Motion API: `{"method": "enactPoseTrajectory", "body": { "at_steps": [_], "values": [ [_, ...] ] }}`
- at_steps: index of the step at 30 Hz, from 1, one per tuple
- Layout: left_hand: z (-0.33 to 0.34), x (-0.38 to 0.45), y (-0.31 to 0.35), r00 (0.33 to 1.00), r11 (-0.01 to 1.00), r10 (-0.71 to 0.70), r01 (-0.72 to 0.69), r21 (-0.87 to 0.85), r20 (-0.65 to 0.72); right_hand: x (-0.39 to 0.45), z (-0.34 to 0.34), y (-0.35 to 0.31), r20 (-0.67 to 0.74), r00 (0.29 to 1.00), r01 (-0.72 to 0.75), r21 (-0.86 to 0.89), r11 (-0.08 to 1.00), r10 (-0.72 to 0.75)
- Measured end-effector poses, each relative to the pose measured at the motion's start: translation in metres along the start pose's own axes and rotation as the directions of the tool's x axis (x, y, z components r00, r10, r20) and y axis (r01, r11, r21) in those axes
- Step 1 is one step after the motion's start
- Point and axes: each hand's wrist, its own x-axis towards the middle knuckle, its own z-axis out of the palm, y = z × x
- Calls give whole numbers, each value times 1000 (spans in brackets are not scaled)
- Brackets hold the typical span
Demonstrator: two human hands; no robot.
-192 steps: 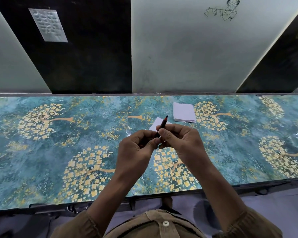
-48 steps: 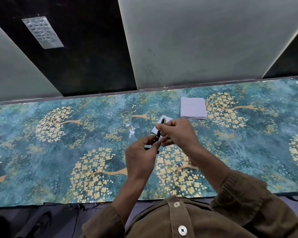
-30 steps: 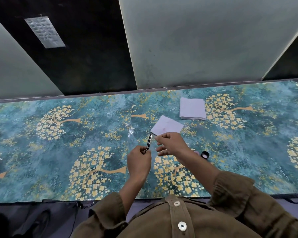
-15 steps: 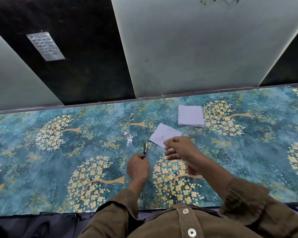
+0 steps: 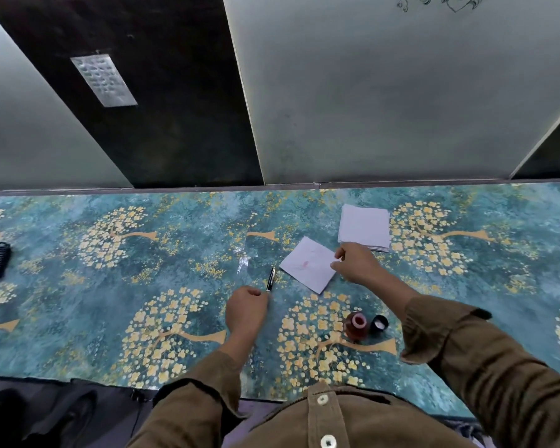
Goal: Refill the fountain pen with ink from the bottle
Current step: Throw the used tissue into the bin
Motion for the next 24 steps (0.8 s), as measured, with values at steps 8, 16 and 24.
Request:
{"method": "enactPoseTrajectory", "body": {
  "at_steps": [8,16,24],
  "values": [
    [-13,-19,5,998,964,55,-50,-260,12,25,17,9,49,994,108,-345,932,-97],
    [-18,-47,-10,987,946,75,-26,-323,141,28,28,10,98,995,31,-206,978,-11],
    [-25,-45,-8,964,925,134,-38,-379,230,2,6,14,-5,999,-49,177,983,50]
  ]
}}
